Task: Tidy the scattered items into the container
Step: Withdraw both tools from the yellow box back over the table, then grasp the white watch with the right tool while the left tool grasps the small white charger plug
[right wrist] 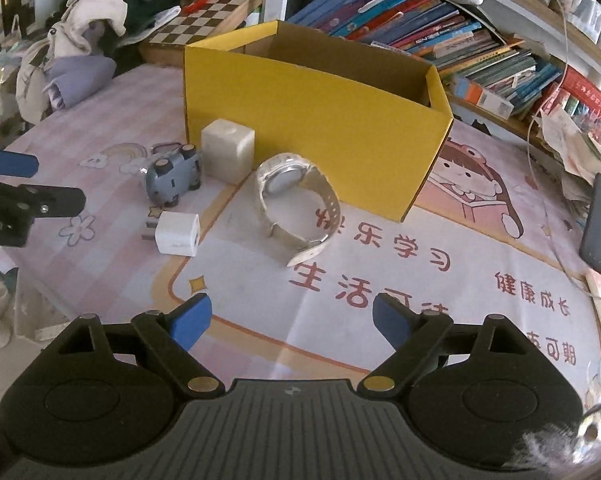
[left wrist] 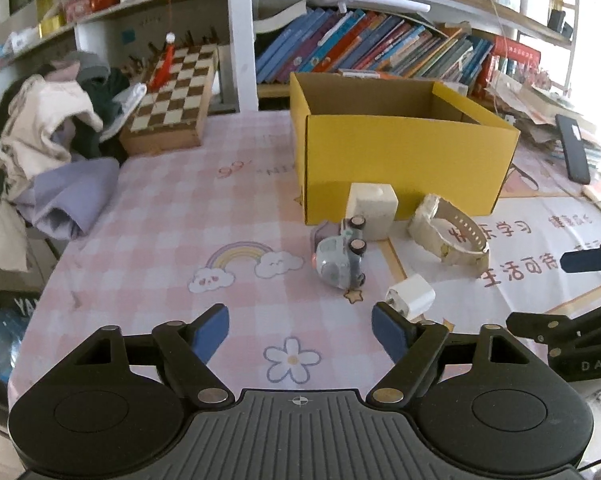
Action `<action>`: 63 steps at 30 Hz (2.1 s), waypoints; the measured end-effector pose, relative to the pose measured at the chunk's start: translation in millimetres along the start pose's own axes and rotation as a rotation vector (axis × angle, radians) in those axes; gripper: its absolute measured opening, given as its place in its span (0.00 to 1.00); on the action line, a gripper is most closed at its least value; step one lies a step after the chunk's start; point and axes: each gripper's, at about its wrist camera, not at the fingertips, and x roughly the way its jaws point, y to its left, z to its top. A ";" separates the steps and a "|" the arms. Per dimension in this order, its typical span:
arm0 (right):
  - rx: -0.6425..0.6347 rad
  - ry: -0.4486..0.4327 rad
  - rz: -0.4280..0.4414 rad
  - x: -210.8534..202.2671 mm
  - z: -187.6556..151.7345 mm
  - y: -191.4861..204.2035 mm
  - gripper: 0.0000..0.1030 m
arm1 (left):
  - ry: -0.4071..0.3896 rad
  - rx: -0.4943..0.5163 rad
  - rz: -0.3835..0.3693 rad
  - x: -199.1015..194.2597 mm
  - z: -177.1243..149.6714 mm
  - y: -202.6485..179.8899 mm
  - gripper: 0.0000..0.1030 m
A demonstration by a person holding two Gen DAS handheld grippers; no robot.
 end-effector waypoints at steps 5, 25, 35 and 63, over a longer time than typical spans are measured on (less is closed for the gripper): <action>0.005 0.006 -0.010 -0.3 -2.3 -2.5 0.91 | 0.014 0.003 -0.009 5.2 0.0 -4.7 0.89; -0.067 -0.004 0.018 16.2 10.8 -7.6 0.92 | 0.036 0.084 -0.121 24.6 11.2 -30.2 0.89; -0.044 0.007 0.029 33.8 26.7 -24.9 0.89 | 0.092 0.165 -0.188 45.3 15.1 -51.4 0.79; -0.030 0.115 0.203 93.9 68.5 -39.9 0.91 | 0.139 0.119 -0.169 50.9 17.2 -52.7 0.41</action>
